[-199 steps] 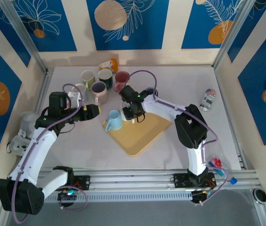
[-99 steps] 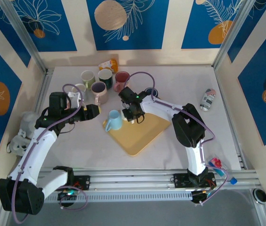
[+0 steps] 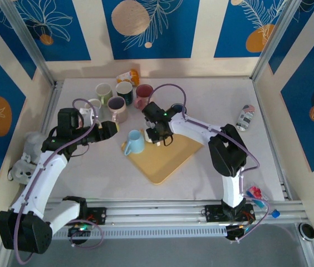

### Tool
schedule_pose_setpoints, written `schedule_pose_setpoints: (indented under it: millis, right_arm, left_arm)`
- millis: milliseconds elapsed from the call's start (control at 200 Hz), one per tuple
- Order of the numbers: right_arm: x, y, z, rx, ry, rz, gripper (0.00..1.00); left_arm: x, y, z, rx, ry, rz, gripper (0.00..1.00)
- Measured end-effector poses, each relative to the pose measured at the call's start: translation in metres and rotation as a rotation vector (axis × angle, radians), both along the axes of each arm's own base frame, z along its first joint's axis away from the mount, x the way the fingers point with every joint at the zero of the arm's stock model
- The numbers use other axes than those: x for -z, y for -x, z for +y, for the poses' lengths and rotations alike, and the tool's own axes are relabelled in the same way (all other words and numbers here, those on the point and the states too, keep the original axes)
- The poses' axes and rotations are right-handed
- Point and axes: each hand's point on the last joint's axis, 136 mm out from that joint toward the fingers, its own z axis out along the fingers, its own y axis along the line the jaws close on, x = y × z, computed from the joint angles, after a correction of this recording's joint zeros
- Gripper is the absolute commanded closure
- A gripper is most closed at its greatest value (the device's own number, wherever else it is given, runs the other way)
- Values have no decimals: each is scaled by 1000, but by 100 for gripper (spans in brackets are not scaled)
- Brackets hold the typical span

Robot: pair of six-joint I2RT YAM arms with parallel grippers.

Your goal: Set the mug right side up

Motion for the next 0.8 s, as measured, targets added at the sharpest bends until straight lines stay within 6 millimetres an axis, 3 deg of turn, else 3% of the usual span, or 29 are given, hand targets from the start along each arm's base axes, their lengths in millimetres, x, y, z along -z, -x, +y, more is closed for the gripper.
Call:
schedule_pose_setpoints:
  millis: [540, 800]
  right_arm:
    - [-126, 33, -13, 55, -301, -181, 100]
    - [-179, 43, 9, 39, -565, -209, 100]
  left_arm:
    - [-19, -2, -14, -36, 256, 2, 29]
    - [-23, -3, -26, -56, 436, 18, 32]
